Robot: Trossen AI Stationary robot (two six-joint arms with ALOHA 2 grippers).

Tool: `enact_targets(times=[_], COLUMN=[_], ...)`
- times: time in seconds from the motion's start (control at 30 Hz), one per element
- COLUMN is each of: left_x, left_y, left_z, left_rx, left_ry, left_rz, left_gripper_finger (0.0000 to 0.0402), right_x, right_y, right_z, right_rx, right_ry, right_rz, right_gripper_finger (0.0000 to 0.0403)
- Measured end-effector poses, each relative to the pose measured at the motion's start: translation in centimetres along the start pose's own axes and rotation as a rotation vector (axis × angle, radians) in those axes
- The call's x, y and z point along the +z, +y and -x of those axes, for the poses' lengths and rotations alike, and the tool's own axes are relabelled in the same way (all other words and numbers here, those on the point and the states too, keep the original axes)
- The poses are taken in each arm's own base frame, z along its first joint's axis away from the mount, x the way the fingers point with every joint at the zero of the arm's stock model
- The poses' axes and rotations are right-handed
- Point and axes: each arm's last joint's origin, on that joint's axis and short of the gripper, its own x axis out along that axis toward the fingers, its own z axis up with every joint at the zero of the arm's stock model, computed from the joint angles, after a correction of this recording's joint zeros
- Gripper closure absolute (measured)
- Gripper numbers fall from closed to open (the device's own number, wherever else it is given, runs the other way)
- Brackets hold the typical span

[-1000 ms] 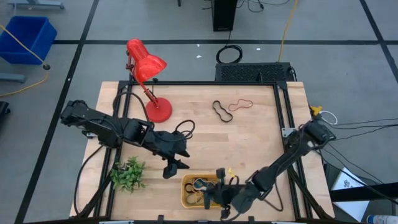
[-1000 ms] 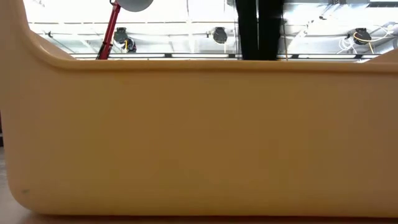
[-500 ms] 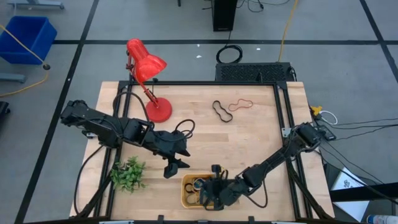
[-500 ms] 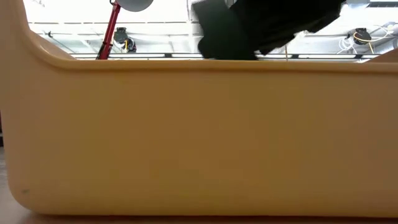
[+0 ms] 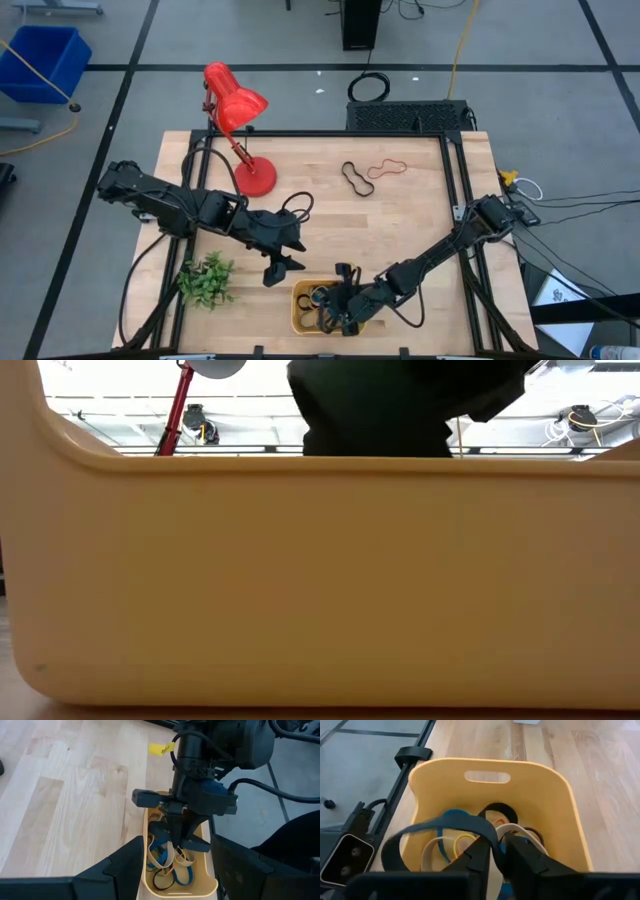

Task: Pick and place rubber bands into bin
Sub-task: Put the left black rubber band into the bin, then put the black rubber band into the bin

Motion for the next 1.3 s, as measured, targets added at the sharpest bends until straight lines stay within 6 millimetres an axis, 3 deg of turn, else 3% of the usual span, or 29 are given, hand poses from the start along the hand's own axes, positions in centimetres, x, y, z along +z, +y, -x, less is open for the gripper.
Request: enact_targets(times=[0.3,0.5,0.7,0.97,1.17,1.3], left_x=[0.0,0.0,0.0,0.3,1.3,2.1], left_y=[0.0,0.0,0.0,-0.2,-0.1,1.6], left_z=[0.0,0.0,0.0,0.0,0.1,0.2], left_rx=[0.0,0.0,-0.001,-0.018,-0.042,0.07], left_ry=[0.0,0.001,0.001,-0.031,-0.117,-0.161], left_rz=[-0.003,-0.002,0.006,0.047,-0.089,-0.135], left_gripper_finger=[0.0165,0.0165,0.0165,0.0165,0.0165,0.0165], right_x=[0.1,2.2,5.1,7.6,7.7,6.7], right_y=[0.0,-0.2,-0.8,-2.2,-3.6,-5.0], right_z=[0.2,2.4,6.4,14.0,18.5,20.0], right_rx=[0.0,0.019,0.027,-0.098,-0.087,-0.089], right_ry=[-0.003,-0.075,-0.162,-0.238,-0.261,-0.291], right_rz=[0.045,0.081,0.107,0.098,0.091,0.07], right_gripper_finger=[0.0257,0.0219,0.0211,0.0217,0.0217,0.0219])
